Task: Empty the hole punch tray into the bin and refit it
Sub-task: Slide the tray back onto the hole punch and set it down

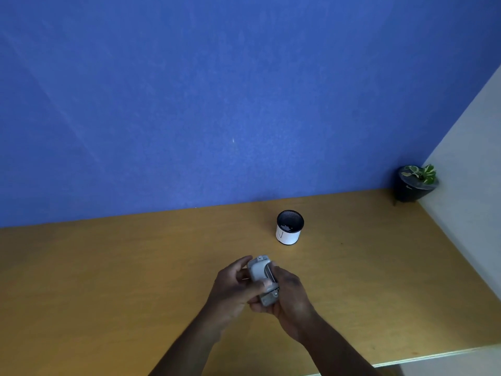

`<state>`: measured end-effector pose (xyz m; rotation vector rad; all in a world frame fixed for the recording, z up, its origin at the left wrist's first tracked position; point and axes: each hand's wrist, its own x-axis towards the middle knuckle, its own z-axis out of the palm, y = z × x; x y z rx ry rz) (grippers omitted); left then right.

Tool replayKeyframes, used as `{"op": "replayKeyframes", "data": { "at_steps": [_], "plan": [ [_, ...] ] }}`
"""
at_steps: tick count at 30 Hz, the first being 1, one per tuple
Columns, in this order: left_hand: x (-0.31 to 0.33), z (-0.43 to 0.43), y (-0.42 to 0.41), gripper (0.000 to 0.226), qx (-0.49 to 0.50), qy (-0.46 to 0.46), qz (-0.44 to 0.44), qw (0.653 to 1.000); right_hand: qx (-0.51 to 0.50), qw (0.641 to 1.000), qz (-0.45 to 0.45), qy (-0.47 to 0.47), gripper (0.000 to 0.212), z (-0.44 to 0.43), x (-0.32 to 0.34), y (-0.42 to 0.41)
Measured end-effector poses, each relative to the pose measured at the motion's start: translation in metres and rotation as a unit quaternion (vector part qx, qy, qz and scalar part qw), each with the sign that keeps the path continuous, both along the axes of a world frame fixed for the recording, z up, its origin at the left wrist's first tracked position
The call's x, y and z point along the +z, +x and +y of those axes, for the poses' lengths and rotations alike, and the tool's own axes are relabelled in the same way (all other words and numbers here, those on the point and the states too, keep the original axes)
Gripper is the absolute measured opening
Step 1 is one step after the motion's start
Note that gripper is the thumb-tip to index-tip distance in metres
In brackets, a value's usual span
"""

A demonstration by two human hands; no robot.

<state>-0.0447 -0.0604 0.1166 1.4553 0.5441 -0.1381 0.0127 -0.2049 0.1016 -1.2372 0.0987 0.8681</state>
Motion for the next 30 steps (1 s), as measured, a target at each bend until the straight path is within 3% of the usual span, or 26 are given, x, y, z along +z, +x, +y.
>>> {"op": "replayKeyframes", "data": {
  "at_steps": [5,10,19,30],
  "plan": [
    [-0.006,0.005,0.000,0.088,0.080,-0.047,-0.011,0.996,0.005,0.999,-0.011,0.030,0.057,-0.001,-0.002,-0.003],
    [-0.011,0.014,0.002,0.034,0.136,-0.156,-0.037,0.978,0.034,0.996,-0.019,0.086,0.041,-0.008,0.002,-0.006],
    [-0.015,0.014,0.001,0.023,0.182,-0.170,0.008,0.968,0.033,0.997,-0.068,0.021,0.050,-0.011,-0.008,-0.008],
    [-0.016,0.018,0.002,0.015,0.209,-0.175,-0.003,0.962,0.032,0.997,-0.070,0.026,0.051,-0.009,-0.013,-0.009]
  ]
}}
